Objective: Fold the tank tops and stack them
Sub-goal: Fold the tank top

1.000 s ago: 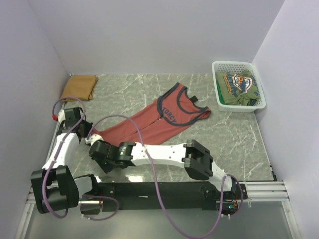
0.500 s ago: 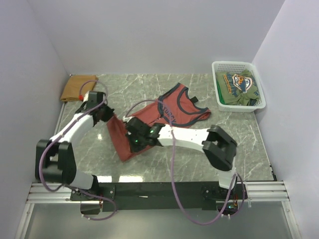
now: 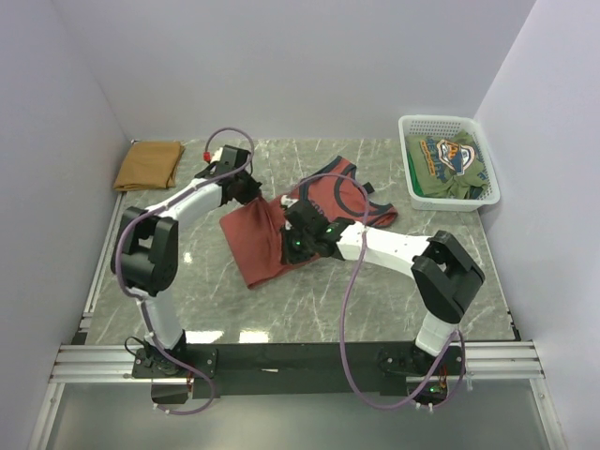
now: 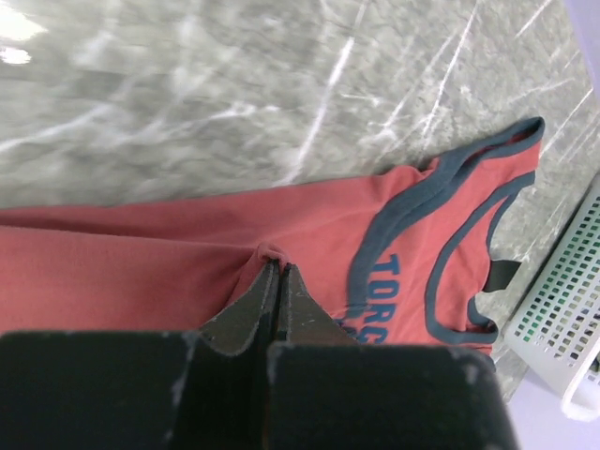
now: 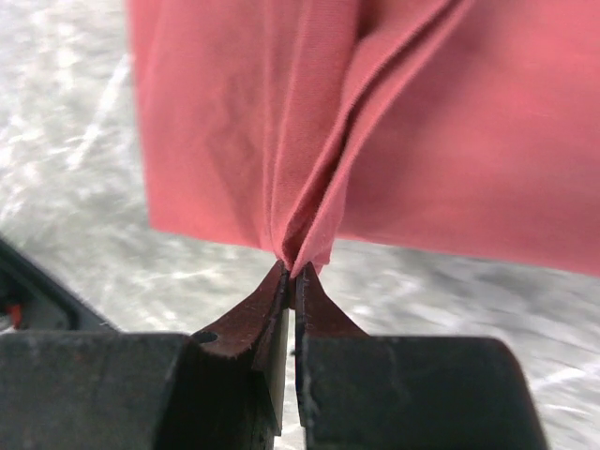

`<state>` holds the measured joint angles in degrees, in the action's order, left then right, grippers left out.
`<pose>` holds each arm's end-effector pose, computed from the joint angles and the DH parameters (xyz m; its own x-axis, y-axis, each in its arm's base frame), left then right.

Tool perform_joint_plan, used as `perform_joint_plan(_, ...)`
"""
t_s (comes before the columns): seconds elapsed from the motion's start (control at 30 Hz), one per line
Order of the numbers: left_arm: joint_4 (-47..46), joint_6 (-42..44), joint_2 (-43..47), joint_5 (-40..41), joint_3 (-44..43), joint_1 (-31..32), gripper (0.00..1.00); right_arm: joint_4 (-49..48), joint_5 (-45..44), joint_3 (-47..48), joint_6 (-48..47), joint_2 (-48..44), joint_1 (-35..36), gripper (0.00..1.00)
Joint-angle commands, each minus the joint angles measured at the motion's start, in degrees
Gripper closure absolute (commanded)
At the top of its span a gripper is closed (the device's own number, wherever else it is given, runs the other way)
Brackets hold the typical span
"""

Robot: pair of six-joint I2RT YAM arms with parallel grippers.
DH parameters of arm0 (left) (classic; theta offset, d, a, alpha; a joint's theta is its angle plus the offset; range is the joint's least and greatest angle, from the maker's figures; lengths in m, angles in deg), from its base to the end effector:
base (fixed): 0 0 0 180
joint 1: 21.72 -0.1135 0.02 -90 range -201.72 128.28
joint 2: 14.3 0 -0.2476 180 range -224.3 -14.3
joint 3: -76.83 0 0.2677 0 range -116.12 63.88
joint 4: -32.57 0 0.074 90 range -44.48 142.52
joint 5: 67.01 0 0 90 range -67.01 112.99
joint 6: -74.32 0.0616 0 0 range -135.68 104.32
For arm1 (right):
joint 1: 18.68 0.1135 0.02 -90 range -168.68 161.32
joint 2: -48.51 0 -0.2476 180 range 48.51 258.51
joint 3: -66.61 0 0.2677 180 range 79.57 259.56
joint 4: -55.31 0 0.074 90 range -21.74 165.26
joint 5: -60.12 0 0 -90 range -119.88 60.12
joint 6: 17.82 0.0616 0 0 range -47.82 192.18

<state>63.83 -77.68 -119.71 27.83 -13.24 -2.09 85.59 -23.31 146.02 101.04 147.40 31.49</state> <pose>0.4133 -0.1419 0.1830 -0.5686 -0.7313 -0.3767 -0.4727 0.6653 -0.5779 0.2495 0.3101 0.1657 -0.8193 -0.2337 -0.5236 -0.4736 0.7905 0.3883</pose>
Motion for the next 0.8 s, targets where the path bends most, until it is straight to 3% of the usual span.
perform_joint_plan(0.0, -1.52, -1.55, -2.25, 1.05, -5.92, 1.54, 1.0, -2.38, 0.29, -2.29, -1.52, -3.79, -2.44, 1.0)
perform_joint_plan(0.37, -0.29, -1.37, -10.69, 0.35, -16.39, 4.27, 0.99, -5.02, 3.1, -7.83, -2.49, -5.9, -10.26, 1.0)
perform_joint_plan(0.43, -0.64, -0.94, -12.1, -1.05, -17.88, 4.36, 0.98, -4.93, 3.01, -8.27, -2.58, -5.82, -11.06, 0.95)
perform_joint_plan(0.5, -1.17, -0.32, -13.86, -1.85, -18.85, 4.36, 0.85, -4.41, 0.92, -8.71, -2.32, -6.16, -12.11, 0.77)
perform_joint_plan(0.53, -1.17, 0.03, -14.21, -2.38, -19.03, 4.36, 0.68, -3.44, -0.05, -8.89, -2.15, -6.52, -12.38, 0.71)
perform_joint_plan(0.63, -1.52, 1.96, -13.43, -1.33, -18.16, 4.36, 0.4, -2.21, -3.75, -10.2, -1.79, -9.94, -13.17, 0.4)
perform_joint_plan(0.77, -3.8, 3.02, -7.64, -0.27, -12.8, 3.57, 0.31, 2.44, -11.04, -8.54, -1.0, -13.63, -13.7, 0.36)
